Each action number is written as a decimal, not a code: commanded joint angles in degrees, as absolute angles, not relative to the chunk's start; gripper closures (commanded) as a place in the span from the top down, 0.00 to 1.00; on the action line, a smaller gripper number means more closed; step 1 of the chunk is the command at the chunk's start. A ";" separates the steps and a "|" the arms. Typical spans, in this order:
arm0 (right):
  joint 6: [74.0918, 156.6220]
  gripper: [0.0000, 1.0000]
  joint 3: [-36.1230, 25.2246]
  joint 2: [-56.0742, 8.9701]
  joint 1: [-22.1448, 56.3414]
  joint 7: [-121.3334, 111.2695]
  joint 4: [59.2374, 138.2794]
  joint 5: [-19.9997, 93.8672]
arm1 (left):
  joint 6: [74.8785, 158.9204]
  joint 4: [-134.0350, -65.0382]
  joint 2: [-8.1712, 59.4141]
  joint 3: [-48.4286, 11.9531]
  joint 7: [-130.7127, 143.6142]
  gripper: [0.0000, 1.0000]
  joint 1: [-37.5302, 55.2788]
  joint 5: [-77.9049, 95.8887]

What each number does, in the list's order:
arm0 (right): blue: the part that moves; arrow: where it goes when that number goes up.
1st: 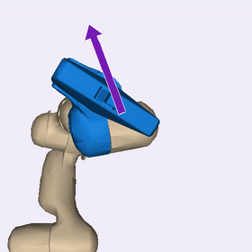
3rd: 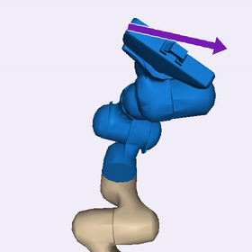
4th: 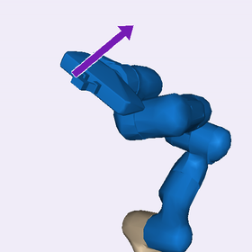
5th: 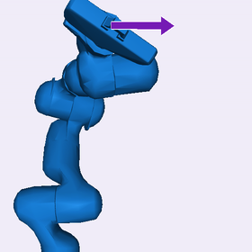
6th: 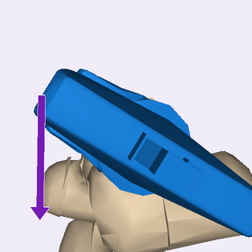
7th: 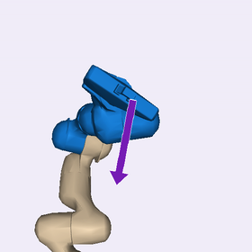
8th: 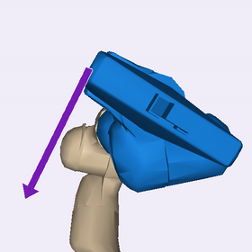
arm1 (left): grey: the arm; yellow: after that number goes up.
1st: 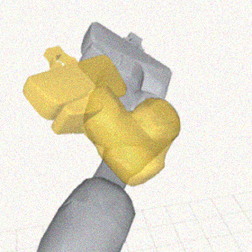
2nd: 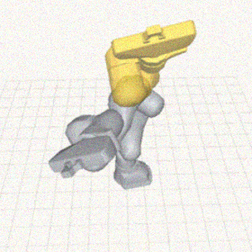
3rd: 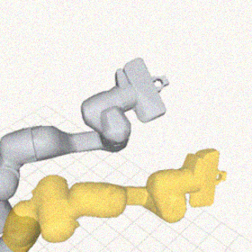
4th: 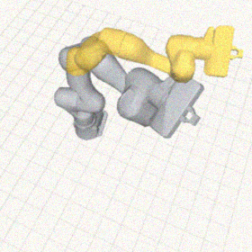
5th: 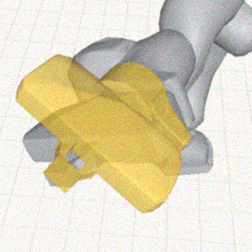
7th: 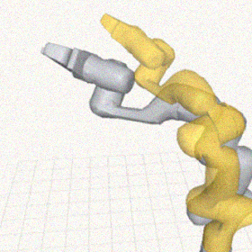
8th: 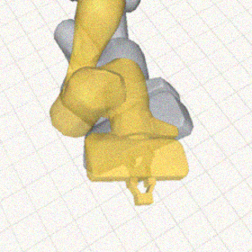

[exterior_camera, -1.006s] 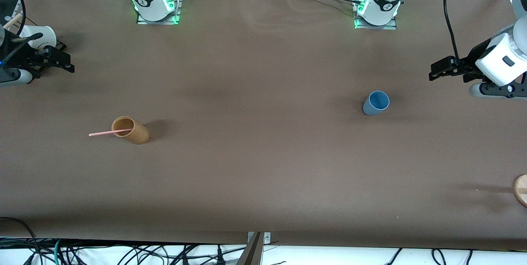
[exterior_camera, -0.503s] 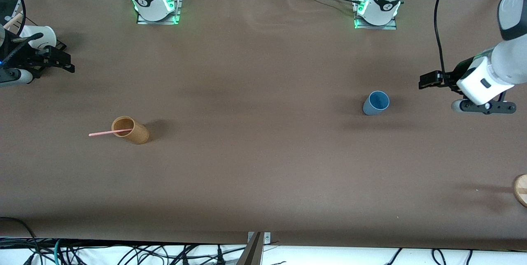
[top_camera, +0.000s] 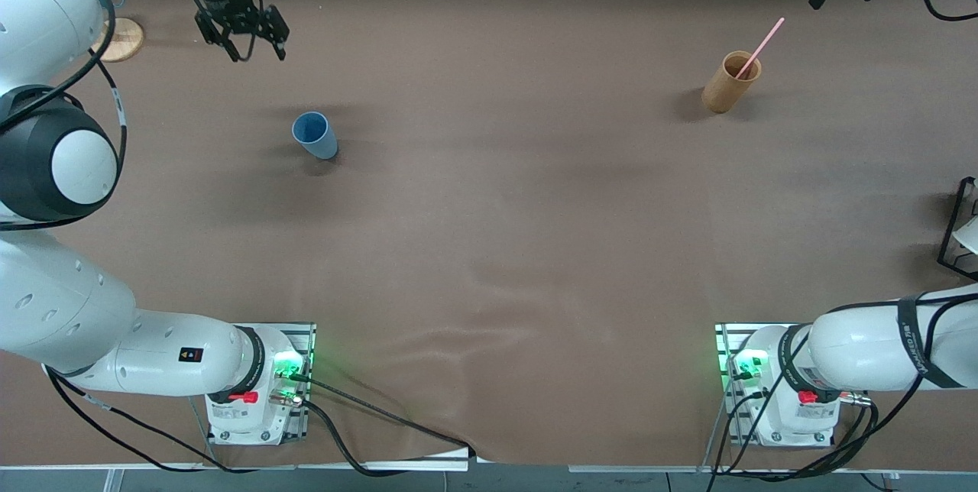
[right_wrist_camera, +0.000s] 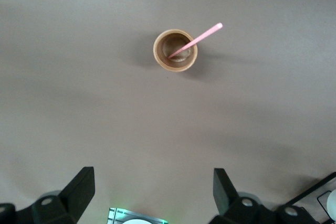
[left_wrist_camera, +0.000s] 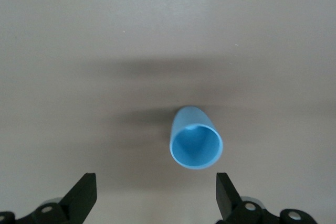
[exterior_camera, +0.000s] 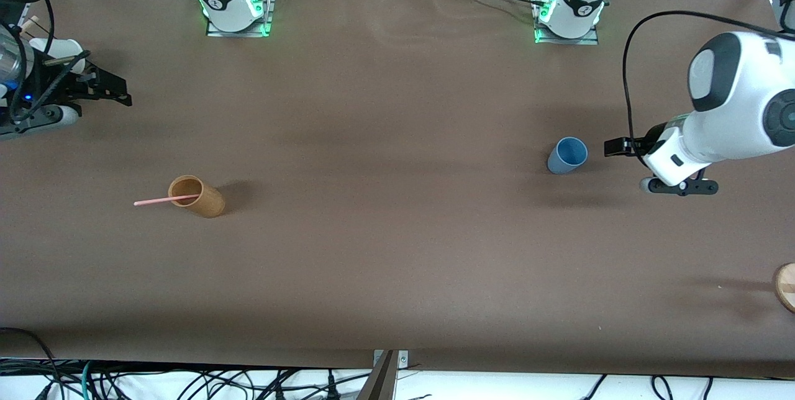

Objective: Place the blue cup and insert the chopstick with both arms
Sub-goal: 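Reach the left gripper to the blue cup while the right gripper approaches the chopstick, then grasp the blue cup with the left gripper while the right gripper grasps the chopstick, then carry the blue cup to mid-table while the right gripper lifts the chopstick out, then release the blue cup with the left gripper while the right gripper carries the chopstick over, then lower the pink chopstick into the blue cup and open the right gripper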

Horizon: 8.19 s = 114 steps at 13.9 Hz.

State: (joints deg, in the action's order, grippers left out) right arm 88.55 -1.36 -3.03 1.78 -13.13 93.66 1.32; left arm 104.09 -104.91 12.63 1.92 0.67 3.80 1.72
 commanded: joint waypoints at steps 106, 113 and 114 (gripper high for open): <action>121.55 0.00 10.81 -27.25 30.49 64.43 87.28 -10.99 | 87.63 -92.10 2.20 -4.66 1.49 1.00 -5.80 3.25; 118.75 1.00 10.37 -25.06 30.59 60.67 86.66 -10.90 | 87.89 -93.70 2.10 -4.75 1.32 1.00 -5.54 3.51; 118.39 1.00 9.94 -23.83 30.50 57.69 86.66 -10.90 | 87.89 -93.43 2.46 -4.75 1.23 1.00 -5.54 3.52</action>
State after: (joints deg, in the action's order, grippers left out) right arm 120.23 10.72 -26.85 30.32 61.26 86.17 -10.23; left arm 86.93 -92.71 2.74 -4.63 2.54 -5.23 3.12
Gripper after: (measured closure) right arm 0.238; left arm 0.000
